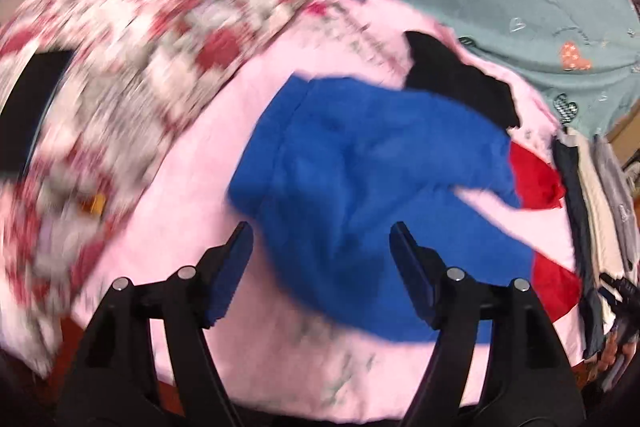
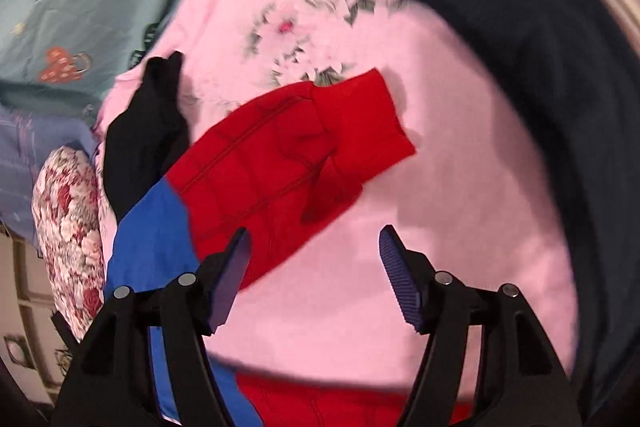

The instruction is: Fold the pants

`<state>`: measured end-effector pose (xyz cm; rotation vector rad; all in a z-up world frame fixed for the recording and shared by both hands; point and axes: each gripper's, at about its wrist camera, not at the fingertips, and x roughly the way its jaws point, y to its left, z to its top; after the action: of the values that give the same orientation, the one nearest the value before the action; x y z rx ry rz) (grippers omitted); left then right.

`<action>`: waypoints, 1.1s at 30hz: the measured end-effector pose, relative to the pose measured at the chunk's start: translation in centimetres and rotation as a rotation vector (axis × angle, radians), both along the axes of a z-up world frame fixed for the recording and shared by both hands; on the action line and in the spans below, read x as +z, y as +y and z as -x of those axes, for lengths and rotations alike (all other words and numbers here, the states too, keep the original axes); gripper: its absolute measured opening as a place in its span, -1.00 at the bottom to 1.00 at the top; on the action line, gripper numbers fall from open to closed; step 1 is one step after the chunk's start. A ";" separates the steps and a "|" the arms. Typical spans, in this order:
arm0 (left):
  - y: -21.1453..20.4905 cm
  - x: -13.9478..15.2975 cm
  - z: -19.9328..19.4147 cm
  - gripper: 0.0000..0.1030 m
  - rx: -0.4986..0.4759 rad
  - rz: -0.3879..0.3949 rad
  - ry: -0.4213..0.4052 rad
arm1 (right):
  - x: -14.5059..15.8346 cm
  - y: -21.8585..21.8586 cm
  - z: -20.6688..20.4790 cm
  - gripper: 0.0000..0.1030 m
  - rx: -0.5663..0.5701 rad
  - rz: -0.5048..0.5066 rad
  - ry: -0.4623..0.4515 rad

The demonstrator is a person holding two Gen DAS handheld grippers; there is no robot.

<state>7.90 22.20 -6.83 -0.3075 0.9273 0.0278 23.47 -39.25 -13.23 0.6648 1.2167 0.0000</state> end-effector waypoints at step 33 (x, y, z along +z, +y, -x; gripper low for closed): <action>0.9 -6.9 -17.5 0.03 -0.080 -0.093 0.292 | 4.5 3.0 14.5 0.10 0.120 0.290 -0.108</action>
<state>25.38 23.12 -13.71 -0.1823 1.2232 0.0426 8.93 -36.28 -8.76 0.3342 1.1233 -0.0395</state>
